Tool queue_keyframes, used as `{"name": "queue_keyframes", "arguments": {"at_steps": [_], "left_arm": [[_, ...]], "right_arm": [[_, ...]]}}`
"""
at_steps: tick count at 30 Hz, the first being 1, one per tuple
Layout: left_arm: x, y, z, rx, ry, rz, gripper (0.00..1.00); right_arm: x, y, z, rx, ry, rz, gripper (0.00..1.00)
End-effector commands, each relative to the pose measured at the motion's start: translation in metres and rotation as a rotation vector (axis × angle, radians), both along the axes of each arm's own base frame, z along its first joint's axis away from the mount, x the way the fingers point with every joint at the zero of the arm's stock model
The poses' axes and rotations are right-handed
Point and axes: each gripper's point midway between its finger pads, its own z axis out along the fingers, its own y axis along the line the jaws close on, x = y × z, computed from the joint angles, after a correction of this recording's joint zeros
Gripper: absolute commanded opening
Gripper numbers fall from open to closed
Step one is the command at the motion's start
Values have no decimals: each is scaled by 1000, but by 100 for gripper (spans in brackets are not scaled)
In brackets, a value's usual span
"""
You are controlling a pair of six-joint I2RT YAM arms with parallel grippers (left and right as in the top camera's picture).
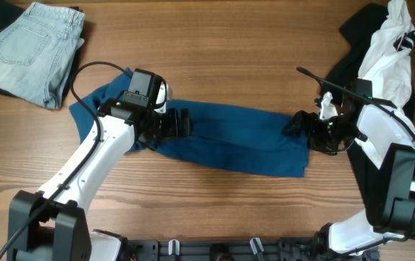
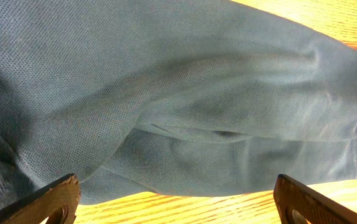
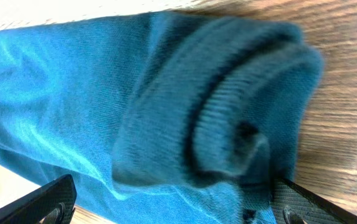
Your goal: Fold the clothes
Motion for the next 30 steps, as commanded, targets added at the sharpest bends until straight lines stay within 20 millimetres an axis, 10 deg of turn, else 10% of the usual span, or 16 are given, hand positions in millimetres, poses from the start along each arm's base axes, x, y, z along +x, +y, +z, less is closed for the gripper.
{"name": "queue_keyframes", "arguments": {"at_steps": [1, 14, 30], "left_arm": [[-3, -3, -1, -3, 0, -44, 100], [-1, -4, -1, -6, -11, -44, 100], [-2, -3, -1, -5, -4, -44, 100]], "right_arm": [[-2, -14, -4, -8, 20, -48, 100], [-1, -20, 3, 62, -35, -25, 100], [-1, -45, -21, -299, 44, -29, 98]]}}
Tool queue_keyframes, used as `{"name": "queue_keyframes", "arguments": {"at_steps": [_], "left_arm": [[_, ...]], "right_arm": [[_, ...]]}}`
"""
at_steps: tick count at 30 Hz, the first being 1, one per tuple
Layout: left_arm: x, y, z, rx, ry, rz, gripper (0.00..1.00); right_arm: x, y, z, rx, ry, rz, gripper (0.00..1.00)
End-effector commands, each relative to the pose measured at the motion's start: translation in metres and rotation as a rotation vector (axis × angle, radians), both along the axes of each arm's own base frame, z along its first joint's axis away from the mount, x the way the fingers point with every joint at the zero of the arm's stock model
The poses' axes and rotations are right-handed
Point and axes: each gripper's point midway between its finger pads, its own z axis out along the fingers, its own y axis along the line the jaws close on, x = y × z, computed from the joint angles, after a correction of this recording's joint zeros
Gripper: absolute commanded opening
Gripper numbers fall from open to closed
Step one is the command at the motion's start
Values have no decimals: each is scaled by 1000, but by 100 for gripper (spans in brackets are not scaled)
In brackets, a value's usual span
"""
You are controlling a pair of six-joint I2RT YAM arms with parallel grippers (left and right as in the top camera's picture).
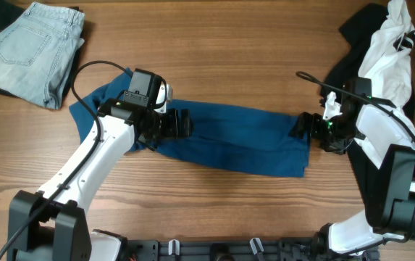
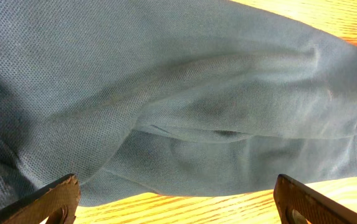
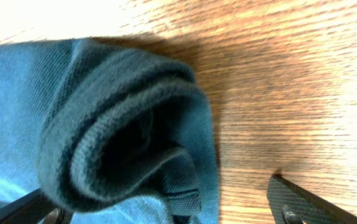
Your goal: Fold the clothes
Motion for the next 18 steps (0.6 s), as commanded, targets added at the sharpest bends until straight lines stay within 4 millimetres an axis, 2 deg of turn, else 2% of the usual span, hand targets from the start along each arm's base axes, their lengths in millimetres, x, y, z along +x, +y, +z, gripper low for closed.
{"name": "queue_keyframes", "arguments": {"at_steps": [1, 6, 8, 10, 18], "left_arm": [[-2, -3, -1, -8, 2, -28, 100], [-3, -3, -1, -8, 3, -28, 100], [-2, -3, -1, -8, 3, -28, 100], [-3, -3, -1, -8, 3, -28, 100], [-5, -2, -2, -5, 14, -27, 100]], "right_arm": [[-3, -15, -9, -88, 26, -24, 96], [2, -12, -8, -70, 4, -12, 90], [7, -9, -7, -55, -20, -12, 91], [14, -3, -6, -45, -50, 3, 95], [26, 33, -4, -47, -105, 120, 96]]}}
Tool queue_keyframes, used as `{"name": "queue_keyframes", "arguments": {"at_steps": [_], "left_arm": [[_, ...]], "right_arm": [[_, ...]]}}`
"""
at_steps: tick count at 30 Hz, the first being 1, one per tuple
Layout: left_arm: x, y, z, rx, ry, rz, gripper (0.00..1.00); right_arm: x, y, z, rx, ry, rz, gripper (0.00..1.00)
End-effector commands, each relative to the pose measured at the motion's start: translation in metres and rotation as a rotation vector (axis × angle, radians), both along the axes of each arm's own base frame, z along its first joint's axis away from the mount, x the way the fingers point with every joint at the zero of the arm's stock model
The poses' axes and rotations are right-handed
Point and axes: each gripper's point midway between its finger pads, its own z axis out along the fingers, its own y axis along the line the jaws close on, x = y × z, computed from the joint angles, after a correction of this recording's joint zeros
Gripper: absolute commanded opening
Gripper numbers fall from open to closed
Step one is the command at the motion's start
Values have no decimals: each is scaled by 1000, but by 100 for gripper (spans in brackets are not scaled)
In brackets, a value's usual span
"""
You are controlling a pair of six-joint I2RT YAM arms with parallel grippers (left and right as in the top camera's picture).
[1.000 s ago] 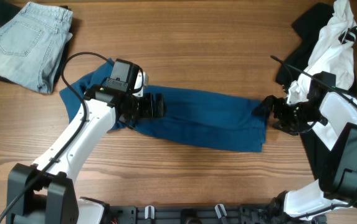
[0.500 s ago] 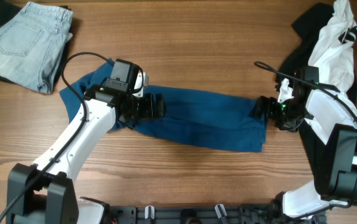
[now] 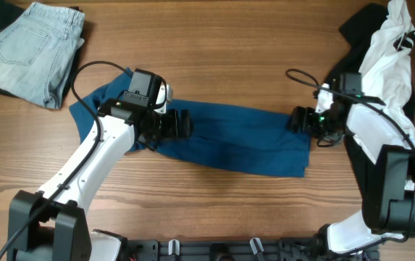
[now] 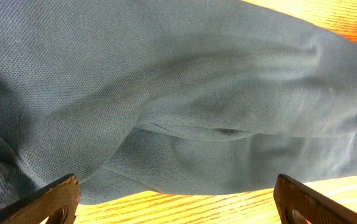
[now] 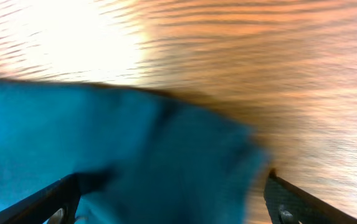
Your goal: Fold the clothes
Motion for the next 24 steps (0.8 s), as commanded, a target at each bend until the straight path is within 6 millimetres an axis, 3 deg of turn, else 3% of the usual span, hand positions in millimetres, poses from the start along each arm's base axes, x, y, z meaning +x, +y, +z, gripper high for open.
{"name": "queue_keyframes", "arguments": {"at_steps": [1, 5, 10, 13, 15, 19, 20, 21, 24], "left_arm": [[-4, -3, -2, -6, 9, -27, 100], [-4, -3, -2, -6, 10, -27, 100], [-5, -2, -2, -4, 16, -27, 100], [-7, -2, -3, -3, 22, -27, 100], [-7, -2, -3, -2, 25, -27, 100], [-8, -1, -3, -1, 27, -27, 100], [-8, -1, -3, -1, 27, -27, 100], [-8, -1, -3, -1, 27, -27, 100], [-8, -2, -3, -1, 28, -27, 100]], "right_arm": [[-4, 22, -5, 6, 14, 66, 97], [-6, 34, -6, 8, 22, 94, 99], [-10, 34, -6, 11, 42, 74, 99], [-13, 34, -7, 11, 56, 74, 93], [-14, 33, -7, 9, 62, 73, 80], [-16, 31, -8, -2, 70, 68, 43], [-16, 31, -8, -3, 70, 68, 9], [-16, 29, -8, -12, 74, 53, 4], [-18, 25, -9, -37, 85, 39, 4]]}}
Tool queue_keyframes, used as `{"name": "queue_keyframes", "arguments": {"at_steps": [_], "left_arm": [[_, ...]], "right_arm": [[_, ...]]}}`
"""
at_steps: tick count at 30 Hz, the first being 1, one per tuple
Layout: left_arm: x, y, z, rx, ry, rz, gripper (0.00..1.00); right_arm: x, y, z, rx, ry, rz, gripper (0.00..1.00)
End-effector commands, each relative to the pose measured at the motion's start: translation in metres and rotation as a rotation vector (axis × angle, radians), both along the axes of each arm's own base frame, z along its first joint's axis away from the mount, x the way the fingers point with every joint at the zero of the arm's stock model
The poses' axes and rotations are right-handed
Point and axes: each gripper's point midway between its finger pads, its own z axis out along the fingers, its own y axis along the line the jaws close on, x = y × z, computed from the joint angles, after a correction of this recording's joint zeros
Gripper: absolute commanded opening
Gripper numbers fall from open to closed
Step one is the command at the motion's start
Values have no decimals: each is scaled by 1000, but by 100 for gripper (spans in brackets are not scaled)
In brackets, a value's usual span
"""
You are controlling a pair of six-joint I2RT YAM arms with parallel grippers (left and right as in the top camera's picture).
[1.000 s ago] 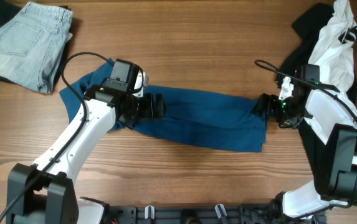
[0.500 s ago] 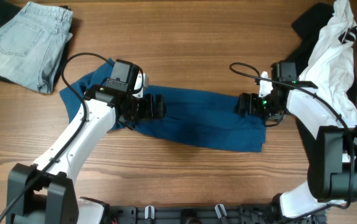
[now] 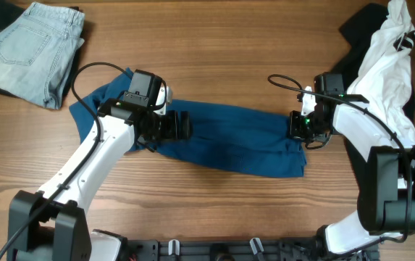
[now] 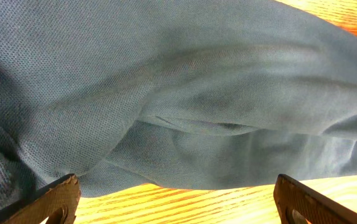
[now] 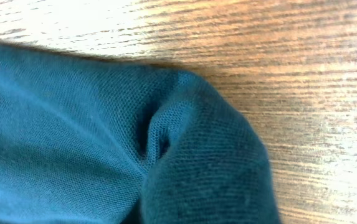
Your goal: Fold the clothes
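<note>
A blue shirt (image 3: 236,141) lies stretched out left to right across the middle of the wooden table (image 3: 214,58). My left gripper (image 3: 179,125) rests low over its left part. In the left wrist view that gripper (image 4: 178,202) is open, its fingertips (image 4: 57,196) wide apart over bare wood with the shirt (image 4: 184,93) just beyond. My right gripper (image 3: 297,127) sits on the shirt's upper right corner. The right wrist view shows a bunched fold of the shirt (image 5: 203,162) filling the jaws' place, hiding the fingers.
Folded light jeans (image 3: 30,47) lie at the back left on a dark garment. A heap of white and black clothes (image 3: 388,51) is piled along the right edge, close behind my right arm.
My right gripper has shifted a little left onto the shirt's upper right corner. Its fingers, open at the frame's corners before, no longer show, and cloth is bunched there. The left arm has not moved.
My right gripper stood open around the rolled right end of the shirt. Then it was open slightly further right, off the roll, and then open over the upper right corner. Now it is shut on that corner. My left gripper stayed open on the shirt's left part.
</note>
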Motion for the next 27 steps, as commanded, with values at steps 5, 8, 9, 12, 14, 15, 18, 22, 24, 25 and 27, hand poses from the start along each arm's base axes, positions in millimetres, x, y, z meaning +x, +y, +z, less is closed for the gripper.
{"name": "queue_keyframes", "arguments": {"at_steps": [5, 8, 9, 12, 14, 15, 18, 22, 24, 25, 27], "left_arm": [[-3, -3, -1, -8, 7, -27, 100], [-4, -3, -1, -8, 10, -27, 100], [-4, -3, -2, -8, 11, -27, 100], [-5, -3, -2, -7, 14, -27, 100], [-5, -3, -2, -9, 14, -27, 100], [-5, -3, -2, -10, 14, -27, 100], [-5, -3, -2, -10, 14, -28, 100], [-5, -3, -2, -10, 14, -27, 100], [-5, -4, -1, -14, 16, -29, 100], [-6, -5, -1, -18, 17, -30, 100], [-6, -5, -1, -24, 19, -32, 100]], "right_arm": [[-9, -10, -8, -67, 51, -37, 4], [-13, -10, -8, -67, 66, -37, 4], [-15, -11, -7, -69, 71, -38, 4], [-17, -16, -5, -97, 79, -63, 4], [-15, -16, -1, -98, 64, -63, 4], [-14, -16, 3, -98, 55, -64, 4], [-7, -16, 16, -97, 24, -67, 4], [3, -17, 40, -103, -13, -71, 4], [7, -17, 52, -102, -32, -76, 4], [9, -17, 58, -102, -41, -76, 4], [14, -18, 69, -106, -56, -77, 4]]}}
